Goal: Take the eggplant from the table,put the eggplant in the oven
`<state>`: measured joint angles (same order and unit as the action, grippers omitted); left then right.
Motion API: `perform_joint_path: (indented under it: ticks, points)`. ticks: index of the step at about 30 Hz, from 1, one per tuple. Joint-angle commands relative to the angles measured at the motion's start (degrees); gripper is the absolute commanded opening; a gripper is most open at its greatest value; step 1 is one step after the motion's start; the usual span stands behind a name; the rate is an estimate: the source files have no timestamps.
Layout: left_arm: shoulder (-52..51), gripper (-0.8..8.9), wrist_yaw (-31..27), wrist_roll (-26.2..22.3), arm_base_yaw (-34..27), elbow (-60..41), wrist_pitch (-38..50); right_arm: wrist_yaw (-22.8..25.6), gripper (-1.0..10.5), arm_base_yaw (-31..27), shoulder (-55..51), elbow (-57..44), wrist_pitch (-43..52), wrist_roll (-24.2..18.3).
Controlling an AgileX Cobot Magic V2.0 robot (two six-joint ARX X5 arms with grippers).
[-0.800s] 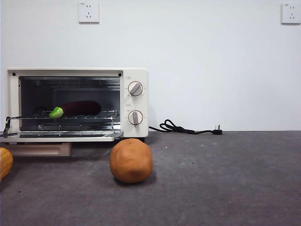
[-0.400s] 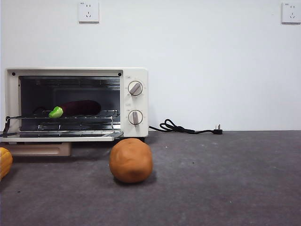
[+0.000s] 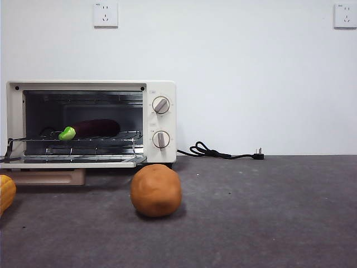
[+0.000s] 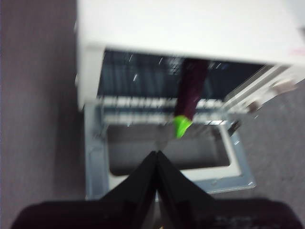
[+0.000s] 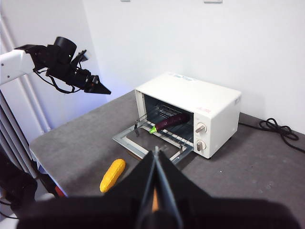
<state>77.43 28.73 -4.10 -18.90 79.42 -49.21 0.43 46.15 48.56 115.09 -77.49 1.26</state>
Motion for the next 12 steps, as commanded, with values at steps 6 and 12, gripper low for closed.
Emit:
perform_joint_path:
  ticks: [6,12]
  points:
    - [4.0,-0.08,7.1,-3.7,-5.7,-13.3,10.0,2.2,-0.1,0.1,-0.1,-1.4,-1.4,0.5]
    - [5.7,-0.08,7.5,-3.9,-10.2,-22.3,17.6,2.3,-0.1,0.1,-0.1,-2.5,-1.4,1.1]
